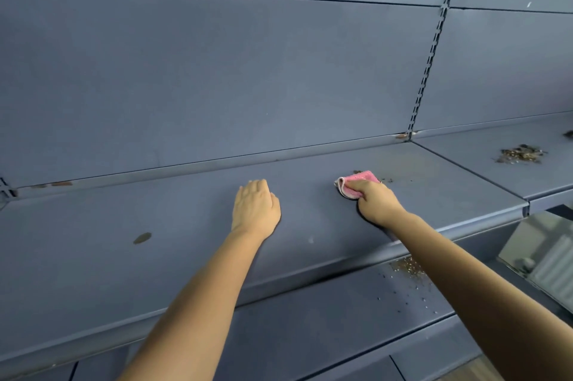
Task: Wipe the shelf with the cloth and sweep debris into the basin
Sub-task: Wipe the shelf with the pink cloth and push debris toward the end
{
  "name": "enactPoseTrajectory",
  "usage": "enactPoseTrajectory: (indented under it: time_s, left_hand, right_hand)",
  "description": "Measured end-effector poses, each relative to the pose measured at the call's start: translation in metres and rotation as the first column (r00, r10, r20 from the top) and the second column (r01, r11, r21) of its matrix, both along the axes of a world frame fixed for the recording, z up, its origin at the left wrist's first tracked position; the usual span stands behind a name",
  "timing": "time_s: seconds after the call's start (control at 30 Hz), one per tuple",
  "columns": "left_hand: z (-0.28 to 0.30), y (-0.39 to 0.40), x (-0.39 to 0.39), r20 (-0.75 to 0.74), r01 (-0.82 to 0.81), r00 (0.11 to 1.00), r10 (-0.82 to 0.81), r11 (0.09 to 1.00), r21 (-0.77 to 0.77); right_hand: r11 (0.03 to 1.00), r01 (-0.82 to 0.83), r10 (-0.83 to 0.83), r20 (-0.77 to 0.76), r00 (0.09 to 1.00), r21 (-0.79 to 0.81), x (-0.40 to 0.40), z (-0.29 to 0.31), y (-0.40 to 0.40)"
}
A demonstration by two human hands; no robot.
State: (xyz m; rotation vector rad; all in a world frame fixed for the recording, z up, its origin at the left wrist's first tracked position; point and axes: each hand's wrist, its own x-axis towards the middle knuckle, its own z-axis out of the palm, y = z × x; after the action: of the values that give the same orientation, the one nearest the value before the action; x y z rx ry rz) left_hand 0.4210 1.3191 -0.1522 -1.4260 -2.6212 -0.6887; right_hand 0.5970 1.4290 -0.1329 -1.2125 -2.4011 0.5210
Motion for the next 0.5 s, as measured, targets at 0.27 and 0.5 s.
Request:
enactPoseTrajectory:
  time_s: [0.27, 0.5]
  left_hand:
    - [0.001, 0.000, 0.000, 0.014, 0.001, 1.000, -0.001, 1.000, -0.006]
    - [0.003, 0.001, 0.001, 0.008, -0.023, 1.000, 0.023, 0.999, -0.023]
  right_hand:
    - [0.955, -0.283, 0.287, 0.042, 0.957, -0.090, -0.049, -0.003, -0.042]
    - [0.975, -0.220, 0.220, 0.017, 0.975, 0.002, -0.042, -0.004, -0.023]
